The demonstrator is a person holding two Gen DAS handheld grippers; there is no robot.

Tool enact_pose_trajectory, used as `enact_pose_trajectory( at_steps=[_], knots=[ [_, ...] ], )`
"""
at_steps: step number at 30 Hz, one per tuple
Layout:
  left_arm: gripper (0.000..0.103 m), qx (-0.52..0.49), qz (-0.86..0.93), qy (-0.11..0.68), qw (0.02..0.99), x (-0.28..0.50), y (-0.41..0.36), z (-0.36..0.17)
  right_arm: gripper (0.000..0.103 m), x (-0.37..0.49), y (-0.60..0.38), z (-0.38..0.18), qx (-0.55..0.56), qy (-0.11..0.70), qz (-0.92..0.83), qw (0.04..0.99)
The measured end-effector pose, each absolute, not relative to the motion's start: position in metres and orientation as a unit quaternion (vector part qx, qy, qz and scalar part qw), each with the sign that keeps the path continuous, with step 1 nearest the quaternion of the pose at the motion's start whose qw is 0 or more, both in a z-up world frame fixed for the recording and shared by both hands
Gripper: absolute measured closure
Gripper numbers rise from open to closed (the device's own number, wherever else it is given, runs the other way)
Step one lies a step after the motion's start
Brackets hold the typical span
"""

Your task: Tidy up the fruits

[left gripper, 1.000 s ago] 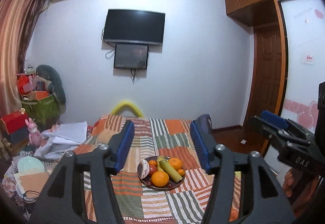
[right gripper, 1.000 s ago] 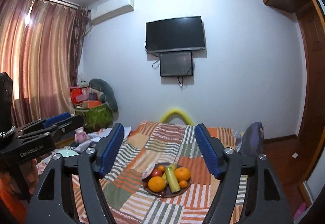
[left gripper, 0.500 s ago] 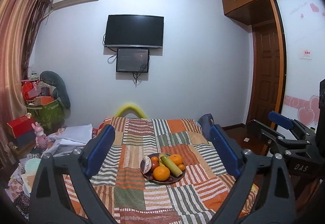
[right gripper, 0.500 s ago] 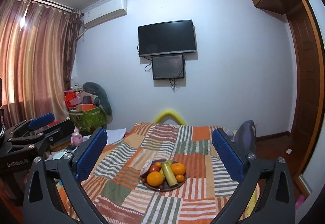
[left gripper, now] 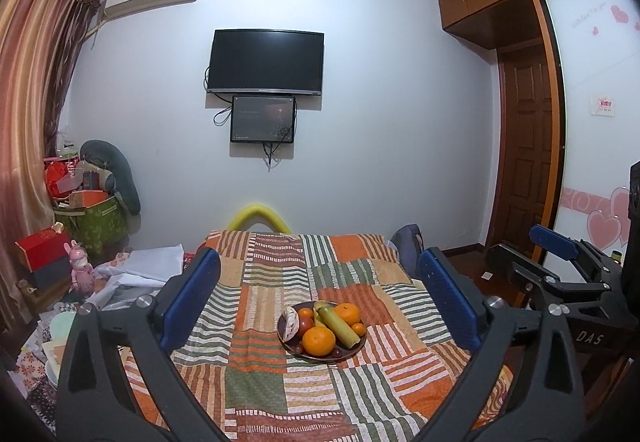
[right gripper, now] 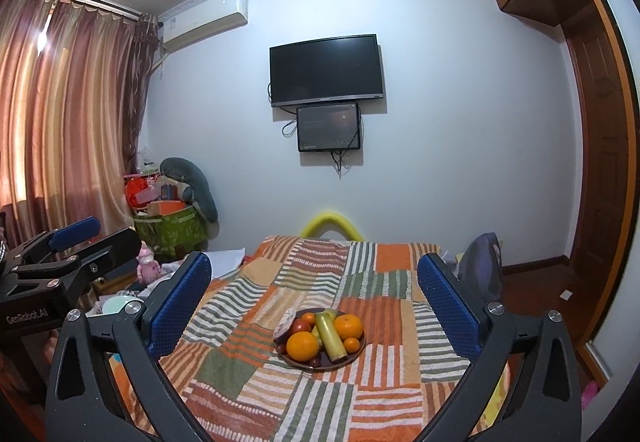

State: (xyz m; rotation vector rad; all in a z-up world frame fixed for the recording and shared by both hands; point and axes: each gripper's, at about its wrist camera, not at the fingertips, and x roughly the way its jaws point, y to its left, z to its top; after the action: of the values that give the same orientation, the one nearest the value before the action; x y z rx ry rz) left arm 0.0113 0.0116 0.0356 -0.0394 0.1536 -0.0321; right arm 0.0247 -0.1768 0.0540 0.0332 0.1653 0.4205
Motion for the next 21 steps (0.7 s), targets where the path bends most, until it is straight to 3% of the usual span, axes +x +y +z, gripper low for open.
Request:
enact_pose_trajectory(
  at_steps=[21],
  knots=[
    [0.000, -0.014, -0.023, 0.082, 0.996, 0.0148, 0.0092, 0.0338, 0.000, 0.0227, -0.1783, 0.0569, 0.013, 0.084, 0.198, 0.976]
  ],
)
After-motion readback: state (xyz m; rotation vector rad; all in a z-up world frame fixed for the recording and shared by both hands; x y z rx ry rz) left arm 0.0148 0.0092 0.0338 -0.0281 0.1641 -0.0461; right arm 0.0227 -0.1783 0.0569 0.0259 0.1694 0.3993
